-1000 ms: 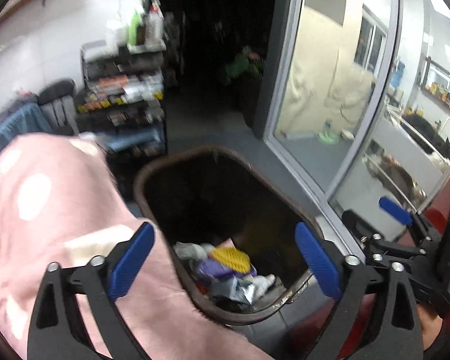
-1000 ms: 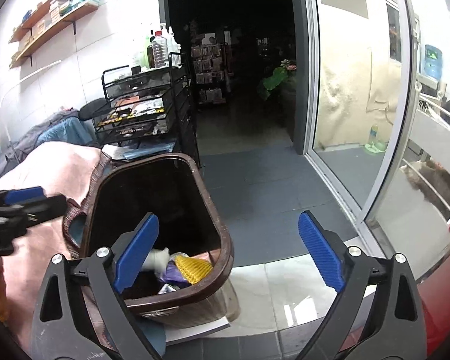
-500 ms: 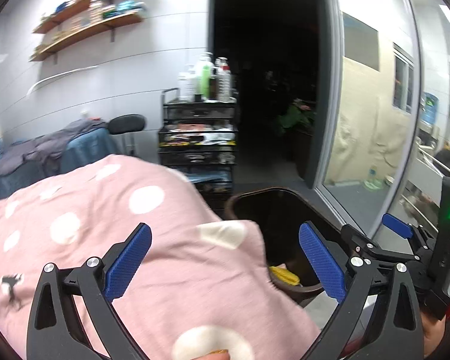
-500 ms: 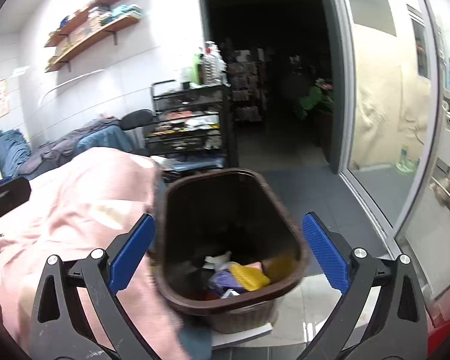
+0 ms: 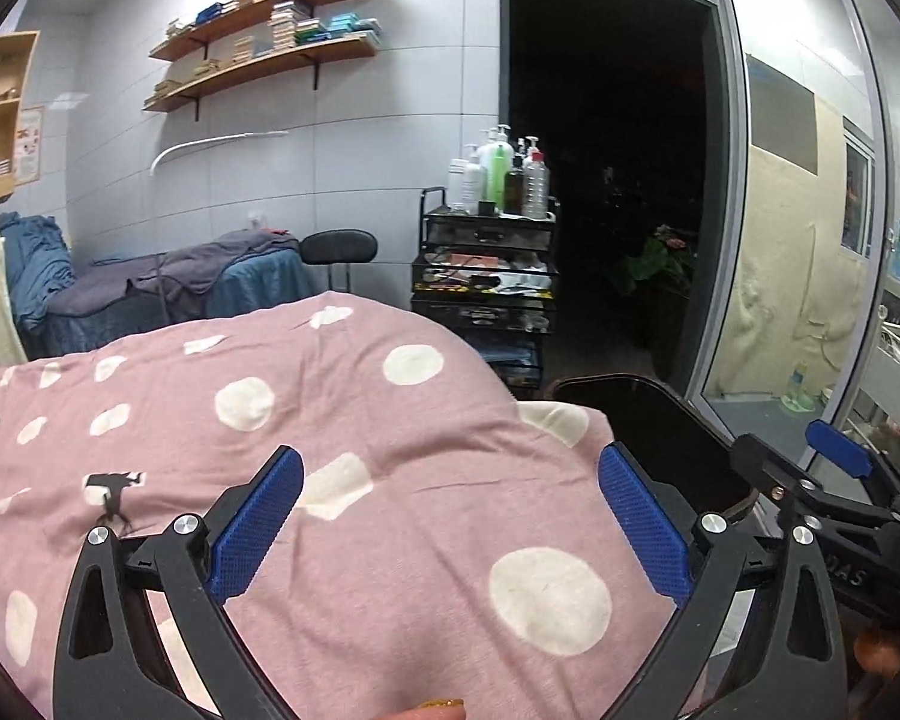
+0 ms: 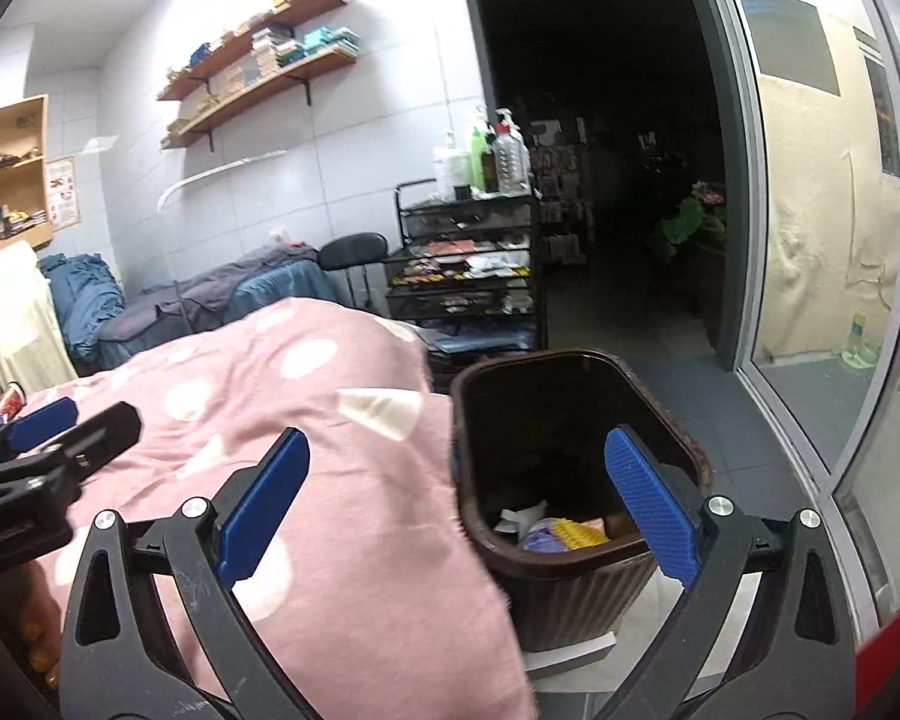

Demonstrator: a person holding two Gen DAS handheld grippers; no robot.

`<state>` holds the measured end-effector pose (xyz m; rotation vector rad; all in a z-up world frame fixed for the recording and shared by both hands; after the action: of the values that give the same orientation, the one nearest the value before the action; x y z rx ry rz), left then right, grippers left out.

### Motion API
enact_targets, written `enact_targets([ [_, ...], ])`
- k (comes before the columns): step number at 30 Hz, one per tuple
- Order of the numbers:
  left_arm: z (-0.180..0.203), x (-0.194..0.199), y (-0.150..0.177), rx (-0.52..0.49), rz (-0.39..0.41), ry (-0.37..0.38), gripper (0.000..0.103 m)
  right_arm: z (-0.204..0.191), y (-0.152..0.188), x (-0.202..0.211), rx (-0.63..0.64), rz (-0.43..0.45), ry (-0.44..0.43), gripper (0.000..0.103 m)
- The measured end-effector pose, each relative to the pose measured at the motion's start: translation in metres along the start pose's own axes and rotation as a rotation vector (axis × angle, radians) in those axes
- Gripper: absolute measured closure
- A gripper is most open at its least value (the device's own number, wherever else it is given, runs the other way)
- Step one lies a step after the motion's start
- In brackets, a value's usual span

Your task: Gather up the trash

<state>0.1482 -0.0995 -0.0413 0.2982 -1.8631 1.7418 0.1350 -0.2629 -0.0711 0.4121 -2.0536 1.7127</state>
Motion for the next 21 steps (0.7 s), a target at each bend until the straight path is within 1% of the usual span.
enact_targets([
  [2, -0.005, 0.004, 0.004, 0.004, 0.0, -0.013, 0.005, -0.009, 0.003, 0.007, 0.035, 0.016, 0.005, 0.006],
  [4, -0.007, 0.007, 0.006, 0.017, 0.001, -0.01, 0.005, -0.015, 0.006, 0.014, 0.055, 0.033, 0.006, 0.006],
  [7, -0.011, 0.013, 0.008, 0.024, 0.017, -0.015, 0.005, -0.023, 0.012, 0.019, 0.067, 0.026, -0.003, 0.006],
  [12, -0.01, 0.021, 0.007, -0.003, 0.042, -0.037, 0.005, -0.023, 0.012, 0.025, 0.072, 0.029, 0.005, 0.006],
  [21, -0.005, 0.026, 0.007, -0.003, 0.051, -0.026, 0.005, -0.012, 0.01, 0.026, 0.051, 0.028, 0.017, 0.006],
])
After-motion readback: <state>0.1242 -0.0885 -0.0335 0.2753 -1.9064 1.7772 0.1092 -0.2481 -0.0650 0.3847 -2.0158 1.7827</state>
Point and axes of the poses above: each gripper's, at about its wrist camera, not at the fingertips, and x roughly against the way its jaws point, z to its right, y to its underside, the point moved 10 cm from there along -x, roughly the way its jaws point, and after that the axes turned 9 degrees about -z, right-handed, at the moved point
